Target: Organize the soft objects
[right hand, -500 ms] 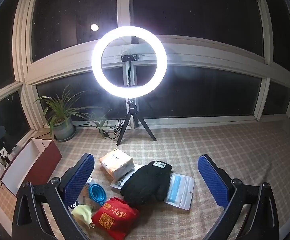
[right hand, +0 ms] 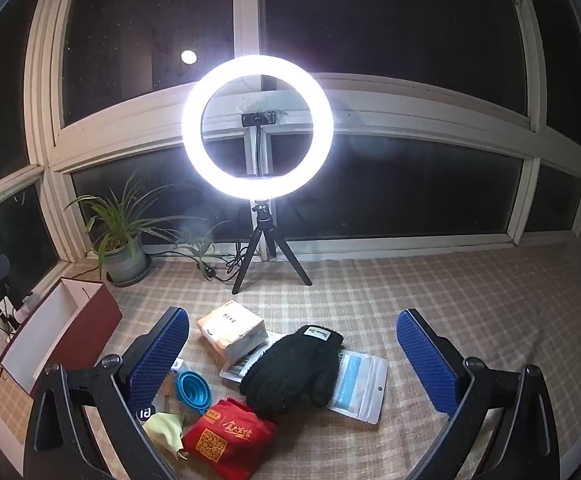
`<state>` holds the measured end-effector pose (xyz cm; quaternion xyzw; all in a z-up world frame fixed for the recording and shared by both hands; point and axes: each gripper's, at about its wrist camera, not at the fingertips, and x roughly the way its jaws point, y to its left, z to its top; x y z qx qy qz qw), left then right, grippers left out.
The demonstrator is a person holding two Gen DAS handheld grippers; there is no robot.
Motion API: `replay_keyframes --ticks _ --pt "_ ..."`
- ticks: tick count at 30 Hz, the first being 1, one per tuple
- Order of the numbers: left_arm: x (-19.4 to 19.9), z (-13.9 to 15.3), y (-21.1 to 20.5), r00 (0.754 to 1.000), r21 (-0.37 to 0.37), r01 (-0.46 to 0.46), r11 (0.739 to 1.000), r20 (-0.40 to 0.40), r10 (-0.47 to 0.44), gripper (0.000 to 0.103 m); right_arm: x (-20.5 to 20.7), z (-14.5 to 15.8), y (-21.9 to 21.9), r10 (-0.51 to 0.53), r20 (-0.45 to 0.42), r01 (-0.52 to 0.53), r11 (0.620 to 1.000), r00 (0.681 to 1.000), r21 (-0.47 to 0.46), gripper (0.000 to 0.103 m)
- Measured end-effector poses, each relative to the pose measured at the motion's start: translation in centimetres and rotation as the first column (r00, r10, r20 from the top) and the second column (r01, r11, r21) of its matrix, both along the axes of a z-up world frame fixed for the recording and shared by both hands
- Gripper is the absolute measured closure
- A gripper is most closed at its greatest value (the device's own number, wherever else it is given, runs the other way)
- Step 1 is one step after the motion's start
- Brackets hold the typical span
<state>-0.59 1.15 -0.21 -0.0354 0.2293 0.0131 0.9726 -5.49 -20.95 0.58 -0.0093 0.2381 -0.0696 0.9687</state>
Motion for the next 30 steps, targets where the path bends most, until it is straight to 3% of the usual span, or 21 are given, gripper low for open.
replay_keyframes --ticks 30 --pt "0.38 0.22 -1.55 1.000 0.008 0.007 1.000 0.005 -0.007 0.018 0.01 0.42 0.62 0.001 0.008 0.000 1.000 1.000 -0.018 0.000"
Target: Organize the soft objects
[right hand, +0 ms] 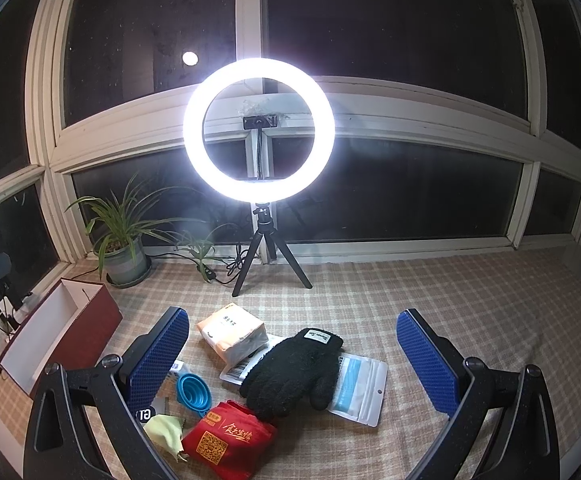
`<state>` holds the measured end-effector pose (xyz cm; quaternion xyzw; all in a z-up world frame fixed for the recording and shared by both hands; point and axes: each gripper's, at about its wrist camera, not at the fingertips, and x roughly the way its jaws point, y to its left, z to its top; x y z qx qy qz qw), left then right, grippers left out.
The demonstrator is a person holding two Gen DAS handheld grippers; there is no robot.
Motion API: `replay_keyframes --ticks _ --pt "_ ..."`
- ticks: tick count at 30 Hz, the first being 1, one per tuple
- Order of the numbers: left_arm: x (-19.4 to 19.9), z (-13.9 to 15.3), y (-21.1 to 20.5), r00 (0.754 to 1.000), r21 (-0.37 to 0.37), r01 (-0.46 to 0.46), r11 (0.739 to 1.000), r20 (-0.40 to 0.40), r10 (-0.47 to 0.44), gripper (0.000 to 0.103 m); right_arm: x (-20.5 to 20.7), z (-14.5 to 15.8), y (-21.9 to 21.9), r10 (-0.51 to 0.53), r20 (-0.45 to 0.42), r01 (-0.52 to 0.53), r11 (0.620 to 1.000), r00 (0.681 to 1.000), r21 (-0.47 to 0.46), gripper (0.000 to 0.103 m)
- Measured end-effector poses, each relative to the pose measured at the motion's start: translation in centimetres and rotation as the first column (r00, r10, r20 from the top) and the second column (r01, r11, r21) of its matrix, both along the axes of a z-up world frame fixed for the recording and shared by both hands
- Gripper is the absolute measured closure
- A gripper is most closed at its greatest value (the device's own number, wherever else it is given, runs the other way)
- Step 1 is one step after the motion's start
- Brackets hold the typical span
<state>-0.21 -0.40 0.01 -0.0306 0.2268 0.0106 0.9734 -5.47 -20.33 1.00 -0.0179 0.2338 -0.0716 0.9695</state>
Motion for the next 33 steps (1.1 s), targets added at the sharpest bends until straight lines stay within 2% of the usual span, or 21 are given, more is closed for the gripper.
replay_keyframes --ticks 33 --pt "0.66 -0.37 -0.06 1.000 -0.009 0.016 1.000 -0.024 -0.016 0.018 0.34 -0.74 -0.37 -0.005 -0.018 0.005 1.000 1.000 0.014 0.000"
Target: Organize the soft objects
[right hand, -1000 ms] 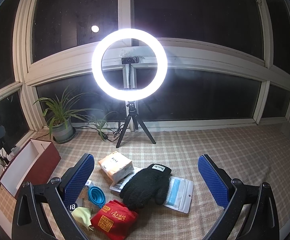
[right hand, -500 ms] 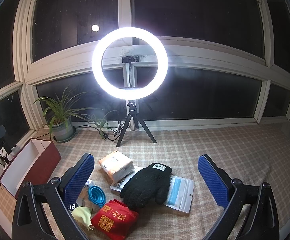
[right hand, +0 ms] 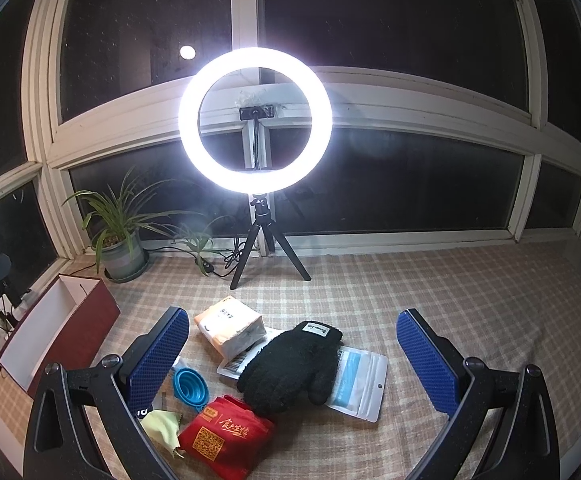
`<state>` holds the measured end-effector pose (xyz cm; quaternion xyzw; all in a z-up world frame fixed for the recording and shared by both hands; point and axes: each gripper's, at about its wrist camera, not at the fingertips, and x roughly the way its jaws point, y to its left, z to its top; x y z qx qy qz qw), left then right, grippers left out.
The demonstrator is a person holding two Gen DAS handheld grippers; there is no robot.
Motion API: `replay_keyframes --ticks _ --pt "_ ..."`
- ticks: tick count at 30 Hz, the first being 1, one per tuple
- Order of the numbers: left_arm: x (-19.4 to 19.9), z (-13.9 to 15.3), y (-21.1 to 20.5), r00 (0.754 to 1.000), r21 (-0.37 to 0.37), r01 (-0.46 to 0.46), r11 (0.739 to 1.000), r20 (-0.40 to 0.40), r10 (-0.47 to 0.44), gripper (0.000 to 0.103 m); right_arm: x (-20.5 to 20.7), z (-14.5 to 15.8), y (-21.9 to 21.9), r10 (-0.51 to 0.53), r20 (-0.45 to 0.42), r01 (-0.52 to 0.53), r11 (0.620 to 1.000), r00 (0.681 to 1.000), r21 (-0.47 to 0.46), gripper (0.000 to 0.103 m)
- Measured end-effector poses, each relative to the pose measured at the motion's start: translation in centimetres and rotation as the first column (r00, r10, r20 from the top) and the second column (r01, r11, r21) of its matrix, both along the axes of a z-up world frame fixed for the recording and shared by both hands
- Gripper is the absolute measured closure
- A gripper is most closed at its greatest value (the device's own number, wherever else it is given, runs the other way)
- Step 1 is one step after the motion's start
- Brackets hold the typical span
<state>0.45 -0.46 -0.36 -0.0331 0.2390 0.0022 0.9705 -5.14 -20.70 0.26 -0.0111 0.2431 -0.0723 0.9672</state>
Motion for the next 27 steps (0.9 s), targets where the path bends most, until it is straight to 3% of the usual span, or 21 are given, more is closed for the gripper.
replay_keyframes --ticks 13,27 --pt "0.3 -0.8 0.0 1.000 -0.005 0.016 1.000 -0.018 -0.016 0.018 0.1 -0.2 -0.3 0.002 -0.008 -0.002 1.000 1.000 0.007 0.000" --pt "1.6 -3.4 -1.2 0.982 -0.048 0.111 0.993 -0.148 -0.117 0.018 0.6 -1.5 -0.7 0.012 -0.068 -0.010 0.999 0.998 0.035 0.000"
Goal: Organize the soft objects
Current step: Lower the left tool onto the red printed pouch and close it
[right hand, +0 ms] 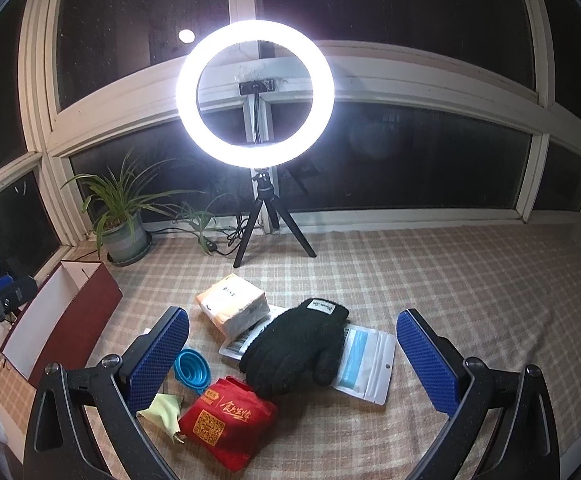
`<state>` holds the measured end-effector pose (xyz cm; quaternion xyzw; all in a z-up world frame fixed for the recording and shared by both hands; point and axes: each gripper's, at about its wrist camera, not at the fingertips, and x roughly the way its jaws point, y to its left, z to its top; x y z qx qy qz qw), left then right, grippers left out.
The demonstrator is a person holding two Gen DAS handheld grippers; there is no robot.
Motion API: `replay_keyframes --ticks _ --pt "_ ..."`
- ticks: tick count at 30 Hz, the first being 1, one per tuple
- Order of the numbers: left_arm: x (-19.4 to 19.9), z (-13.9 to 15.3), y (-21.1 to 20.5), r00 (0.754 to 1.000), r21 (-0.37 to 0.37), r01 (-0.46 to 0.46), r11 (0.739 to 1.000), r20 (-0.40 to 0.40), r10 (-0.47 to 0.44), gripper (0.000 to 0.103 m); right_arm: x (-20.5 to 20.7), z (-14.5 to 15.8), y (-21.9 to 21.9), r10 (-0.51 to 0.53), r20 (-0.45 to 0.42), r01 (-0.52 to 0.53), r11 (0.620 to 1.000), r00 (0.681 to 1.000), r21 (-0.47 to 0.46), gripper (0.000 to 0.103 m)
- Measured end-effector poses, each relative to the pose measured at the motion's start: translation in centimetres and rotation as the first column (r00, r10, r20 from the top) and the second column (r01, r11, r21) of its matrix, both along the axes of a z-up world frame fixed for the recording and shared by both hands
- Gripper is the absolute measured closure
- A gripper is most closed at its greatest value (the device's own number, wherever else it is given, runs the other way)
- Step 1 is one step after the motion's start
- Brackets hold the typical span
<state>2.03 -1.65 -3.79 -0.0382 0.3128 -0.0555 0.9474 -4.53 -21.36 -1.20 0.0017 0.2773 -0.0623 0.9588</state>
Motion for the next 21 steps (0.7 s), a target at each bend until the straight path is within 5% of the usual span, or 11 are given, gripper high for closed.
replay_keyframes --ticks 10,21 --pt "1.8 -3.0 -0.4 0.985 -0.078 0.081 0.994 -0.143 -0.092 0.018 0.2 -1.8 -0.8 -0.009 -0.067 0.012 0.999 0.998 0.051 0.000" --pt "4.3 -7.2 -2.6 0.914 -0.160 0.216 0.963 -0.313 -0.257 0.020 0.8 -5.4 -2.4 0.009 -0.159 0.017 0.986 0.987 0.163 0.000"
